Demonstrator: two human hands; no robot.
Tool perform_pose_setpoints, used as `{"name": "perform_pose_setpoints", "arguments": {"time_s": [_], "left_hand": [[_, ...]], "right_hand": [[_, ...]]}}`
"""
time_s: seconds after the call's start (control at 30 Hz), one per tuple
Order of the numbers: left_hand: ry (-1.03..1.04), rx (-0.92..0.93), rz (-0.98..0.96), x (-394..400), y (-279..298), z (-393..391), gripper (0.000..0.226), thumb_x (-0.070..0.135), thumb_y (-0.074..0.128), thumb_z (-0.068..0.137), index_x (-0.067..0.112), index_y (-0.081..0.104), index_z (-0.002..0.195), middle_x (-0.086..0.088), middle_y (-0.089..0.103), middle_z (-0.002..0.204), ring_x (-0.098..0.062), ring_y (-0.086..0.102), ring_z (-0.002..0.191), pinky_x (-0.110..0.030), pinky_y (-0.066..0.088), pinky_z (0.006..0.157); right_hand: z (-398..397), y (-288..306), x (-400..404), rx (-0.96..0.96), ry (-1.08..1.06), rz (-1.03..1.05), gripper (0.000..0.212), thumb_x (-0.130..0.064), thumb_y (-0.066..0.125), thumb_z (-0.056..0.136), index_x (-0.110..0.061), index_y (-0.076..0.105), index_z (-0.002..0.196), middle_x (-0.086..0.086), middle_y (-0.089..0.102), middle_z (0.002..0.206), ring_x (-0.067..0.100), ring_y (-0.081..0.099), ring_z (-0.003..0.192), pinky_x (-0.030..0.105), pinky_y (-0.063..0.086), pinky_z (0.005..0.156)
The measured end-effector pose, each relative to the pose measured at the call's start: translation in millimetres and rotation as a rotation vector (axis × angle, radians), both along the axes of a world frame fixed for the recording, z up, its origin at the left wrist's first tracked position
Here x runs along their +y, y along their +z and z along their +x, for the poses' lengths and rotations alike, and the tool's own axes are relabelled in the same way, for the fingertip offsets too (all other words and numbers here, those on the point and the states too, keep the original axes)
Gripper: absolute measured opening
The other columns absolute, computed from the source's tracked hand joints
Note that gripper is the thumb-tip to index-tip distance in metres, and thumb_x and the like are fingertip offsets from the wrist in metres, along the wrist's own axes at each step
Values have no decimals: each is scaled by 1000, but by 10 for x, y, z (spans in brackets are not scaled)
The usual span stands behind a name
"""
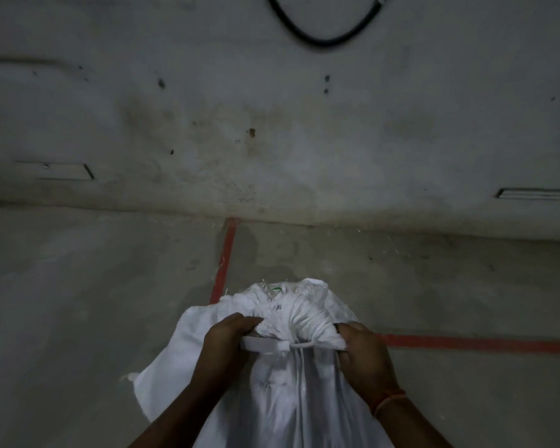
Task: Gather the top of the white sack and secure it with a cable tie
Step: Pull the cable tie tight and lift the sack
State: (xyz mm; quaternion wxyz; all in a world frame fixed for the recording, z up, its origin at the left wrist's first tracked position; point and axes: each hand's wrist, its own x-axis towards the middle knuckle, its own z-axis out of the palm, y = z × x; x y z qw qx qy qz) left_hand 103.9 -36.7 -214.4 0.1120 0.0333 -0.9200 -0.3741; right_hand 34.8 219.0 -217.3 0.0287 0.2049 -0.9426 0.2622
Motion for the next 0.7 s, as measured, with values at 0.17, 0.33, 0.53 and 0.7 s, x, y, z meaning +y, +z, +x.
{"name": "perform_pose_setpoints", "arguments": {"time_s": [0.17,0.33,0.53,0.7], "left_hand": [[6,46,-1,-55,1490,-253,17,21,70,79,32,77,90,21,71,85,7,65,82,-20,54,75],[-2,180,-113,-121,3131,-371,10,18,75,67,20,75,76,5,74,72,-5,68,70,-37,54,65],[23,362,-211,-199,4699,-623,34,31,71,63,11,82,89,-9,80,90,-24,75,85,-18,43,70],[5,465,-268,-185,5600,-807,28,26,77,66,15,81,93,-5,80,92,-21,75,88,-21,48,75]], "right_hand": [[-260,1412,-23,43,-6,-10,43,-40,38,72,-13,71,82,8,71,81,29,68,74,29,47,62],[-480,2986,-69,160,67,-6,50,-41,35,72,-9,72,78,16,74,83,35,70,78,32,51,66],[-737,4780,-106,332,99,66,39,-28,45,69,-5,73,83,23,74,90,40,70,83,35,52,72],[-911,5674,-38,424,67,59,31,-24,46,69,-7,70,75,19,74,83,36,70,78,31,45,63]]}}
